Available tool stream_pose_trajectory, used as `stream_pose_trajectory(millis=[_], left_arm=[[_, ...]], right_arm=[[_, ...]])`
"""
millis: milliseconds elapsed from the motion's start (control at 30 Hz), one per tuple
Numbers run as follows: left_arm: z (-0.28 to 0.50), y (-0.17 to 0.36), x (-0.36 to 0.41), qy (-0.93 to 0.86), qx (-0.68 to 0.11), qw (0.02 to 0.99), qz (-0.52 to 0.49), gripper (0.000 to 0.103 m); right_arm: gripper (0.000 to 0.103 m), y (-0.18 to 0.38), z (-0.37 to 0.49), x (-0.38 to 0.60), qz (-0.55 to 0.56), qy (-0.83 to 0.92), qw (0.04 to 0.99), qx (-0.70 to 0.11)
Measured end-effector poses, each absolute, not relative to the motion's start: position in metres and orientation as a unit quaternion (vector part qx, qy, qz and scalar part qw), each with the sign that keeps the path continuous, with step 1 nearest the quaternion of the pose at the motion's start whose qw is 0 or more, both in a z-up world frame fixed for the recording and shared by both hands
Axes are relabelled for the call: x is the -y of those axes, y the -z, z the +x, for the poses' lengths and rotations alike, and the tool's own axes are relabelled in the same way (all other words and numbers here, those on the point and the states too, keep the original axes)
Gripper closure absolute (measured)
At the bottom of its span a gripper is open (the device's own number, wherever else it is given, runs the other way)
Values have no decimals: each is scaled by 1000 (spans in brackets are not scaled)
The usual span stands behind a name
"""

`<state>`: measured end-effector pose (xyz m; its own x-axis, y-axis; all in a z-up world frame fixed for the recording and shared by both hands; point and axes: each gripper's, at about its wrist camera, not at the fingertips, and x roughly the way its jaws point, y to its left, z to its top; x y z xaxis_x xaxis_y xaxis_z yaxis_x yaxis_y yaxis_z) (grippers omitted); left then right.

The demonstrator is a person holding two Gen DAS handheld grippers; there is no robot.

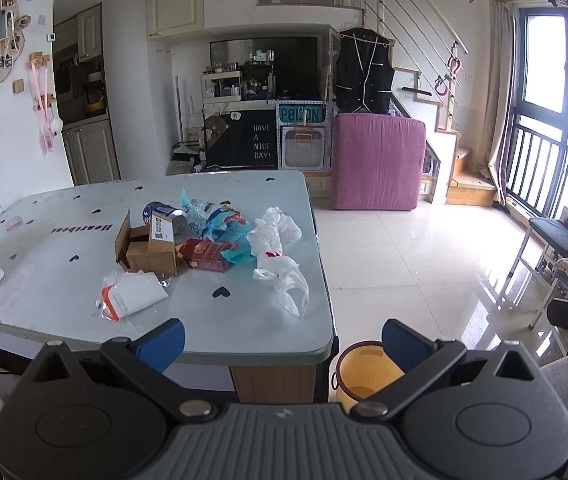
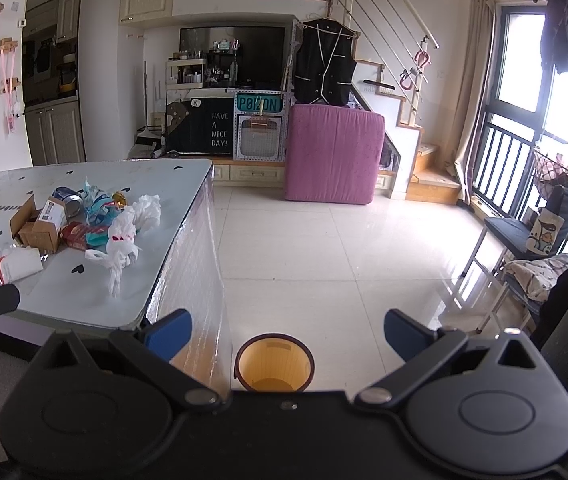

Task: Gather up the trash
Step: 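Grasp the clear plastic bag with the left tool while the right tool grasps the white plastic bag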

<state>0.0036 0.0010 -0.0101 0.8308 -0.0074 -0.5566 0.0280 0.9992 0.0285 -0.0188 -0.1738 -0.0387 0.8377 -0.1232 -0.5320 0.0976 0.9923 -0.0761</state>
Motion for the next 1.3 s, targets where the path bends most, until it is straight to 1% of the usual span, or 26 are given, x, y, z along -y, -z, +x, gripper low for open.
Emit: stream_pose_trajectory(millis=[467, 1000, 1200, 1300], left_arm=[[47, 26, -17, -3, -322, 947, 10, 0], [142, 45, -101, -56, -332, 942, 5, 0], [181, 56, -137, -47, -327, 943, 32, 0], [201, 68, -151, -15, -344, 937, 56, 0]], right_arm=[[0, 56, 28, 166, -23, 38, 951, -306], [0, 71, 136, 97, -53, -41, 949, -309], [0, 74, 187, 68, -40, -77, 944, -317], [0, 74, 210, 57, -30, -96, 942, -320]])
